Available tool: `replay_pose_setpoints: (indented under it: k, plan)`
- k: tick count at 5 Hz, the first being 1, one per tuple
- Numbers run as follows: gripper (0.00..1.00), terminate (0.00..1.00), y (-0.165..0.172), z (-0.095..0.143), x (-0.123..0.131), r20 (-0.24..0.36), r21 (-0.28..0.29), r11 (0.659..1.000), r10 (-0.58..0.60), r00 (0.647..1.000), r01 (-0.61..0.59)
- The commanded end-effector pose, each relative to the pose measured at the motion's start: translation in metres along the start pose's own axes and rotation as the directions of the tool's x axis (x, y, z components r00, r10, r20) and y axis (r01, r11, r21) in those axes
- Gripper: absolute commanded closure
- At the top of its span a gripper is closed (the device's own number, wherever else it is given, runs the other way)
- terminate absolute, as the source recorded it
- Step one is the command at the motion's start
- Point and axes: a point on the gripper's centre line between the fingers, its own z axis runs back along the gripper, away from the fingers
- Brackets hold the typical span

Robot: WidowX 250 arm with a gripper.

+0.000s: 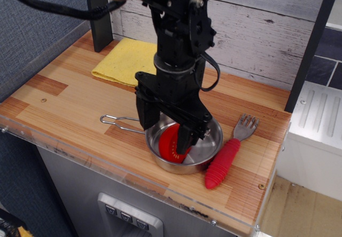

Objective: Move the red vegetable to the left center of the table against the wall.

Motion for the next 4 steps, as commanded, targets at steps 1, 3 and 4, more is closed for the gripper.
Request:
replay_pose_setpoints:
  k: [1,3,4]
  plan:
    - [0.0,0.0,-0.002,-0.012,0.008,0.021,0.005,1.0,-0.001,1.0,0.001]
    - [0.0,0.0,-0.004,-0.016,0.018,0.031,-0.02,1.0,0.005,1.0,-0.004]
    - [1.0,0.0,-0.006,-0.016,0.019,0.037,-0.015,1.0,-0.003,0.999,0.003]
